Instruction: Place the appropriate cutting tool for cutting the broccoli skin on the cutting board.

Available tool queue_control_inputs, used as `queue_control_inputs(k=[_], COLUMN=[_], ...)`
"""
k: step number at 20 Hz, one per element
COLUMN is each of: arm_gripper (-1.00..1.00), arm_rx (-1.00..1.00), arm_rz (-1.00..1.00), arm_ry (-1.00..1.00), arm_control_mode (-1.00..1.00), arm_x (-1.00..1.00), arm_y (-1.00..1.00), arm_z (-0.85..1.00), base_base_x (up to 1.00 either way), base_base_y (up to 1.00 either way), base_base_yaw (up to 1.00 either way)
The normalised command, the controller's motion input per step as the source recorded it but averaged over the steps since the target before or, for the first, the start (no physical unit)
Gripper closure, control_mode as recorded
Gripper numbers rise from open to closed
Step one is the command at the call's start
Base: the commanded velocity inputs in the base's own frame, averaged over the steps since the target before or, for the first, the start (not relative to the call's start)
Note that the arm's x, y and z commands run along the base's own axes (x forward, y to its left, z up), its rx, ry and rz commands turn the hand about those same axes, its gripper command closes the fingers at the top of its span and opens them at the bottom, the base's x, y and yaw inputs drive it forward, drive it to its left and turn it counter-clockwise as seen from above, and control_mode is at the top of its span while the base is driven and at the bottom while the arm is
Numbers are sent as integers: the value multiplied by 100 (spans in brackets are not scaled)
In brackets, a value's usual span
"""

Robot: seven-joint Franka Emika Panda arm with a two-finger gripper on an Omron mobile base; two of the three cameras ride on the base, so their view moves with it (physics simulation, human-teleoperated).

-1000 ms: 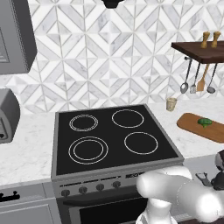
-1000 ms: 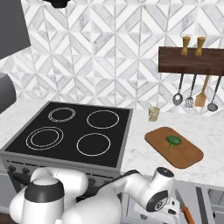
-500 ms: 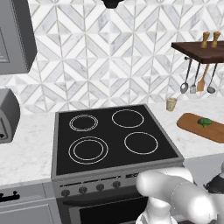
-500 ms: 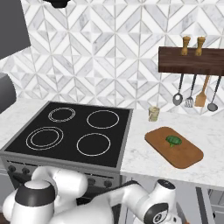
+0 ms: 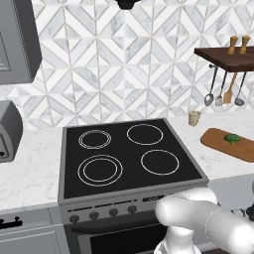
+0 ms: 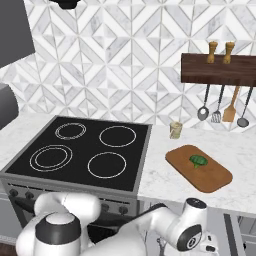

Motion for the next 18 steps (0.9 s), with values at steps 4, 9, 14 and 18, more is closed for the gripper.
queue_control_inputs(k=[4,9,14,18], arm_gripper=[-100,-100,-100,-100], arm_rx=[13,9,1,0], arm_rz=[7,5,7,4], arm_ry=[0,0,0,0], arm_control_mode=[-100,-100,-100,-100], arm_x=[93,84,29,0], arm_y=[-57,-33,-18,0], arm_z=[0,-10,-48,-78], base_base_x=[0,0,0,0], base_base_y=[0,0,0,0], base_base_yaw=[0,0,0,0])
